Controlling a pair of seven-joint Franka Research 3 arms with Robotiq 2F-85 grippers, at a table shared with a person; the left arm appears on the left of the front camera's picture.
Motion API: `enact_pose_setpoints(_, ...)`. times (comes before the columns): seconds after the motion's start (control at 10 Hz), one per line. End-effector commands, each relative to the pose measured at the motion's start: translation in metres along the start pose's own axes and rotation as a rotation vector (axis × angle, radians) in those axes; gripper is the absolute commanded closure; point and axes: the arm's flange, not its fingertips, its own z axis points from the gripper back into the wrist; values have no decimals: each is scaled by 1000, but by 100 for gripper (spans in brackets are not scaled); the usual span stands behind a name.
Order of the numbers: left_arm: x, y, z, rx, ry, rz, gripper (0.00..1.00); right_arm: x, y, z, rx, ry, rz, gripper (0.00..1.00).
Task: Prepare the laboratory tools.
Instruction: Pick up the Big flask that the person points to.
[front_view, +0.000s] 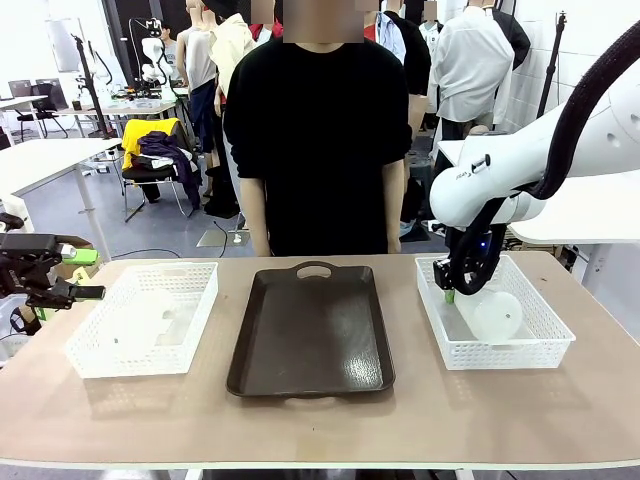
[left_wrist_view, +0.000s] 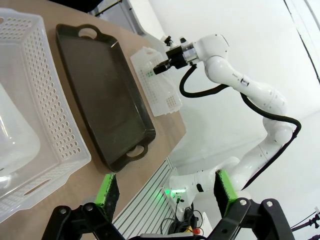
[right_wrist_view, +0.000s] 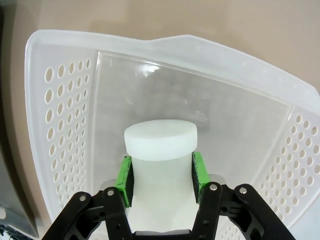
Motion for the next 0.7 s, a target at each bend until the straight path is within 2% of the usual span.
enact_pose_setpoints(0.0,1,-1,0,-15,-11,3,0,0,-5,-9,34,14,-11,100)
enact_pose_setpoints(0.3,1,-1,0,-15,-11,3,0,-11,-8,-1,11,4,-60,100)
enact_pose_setpoints(0.4,1,-1,0,-15,-11,3,0,0,-5,0,12,-1,-22,100)
enact_pose_setpoints(0.6,1,-1,0,-15,-11,3,0,0,-5,0,12,-1,-22,100)
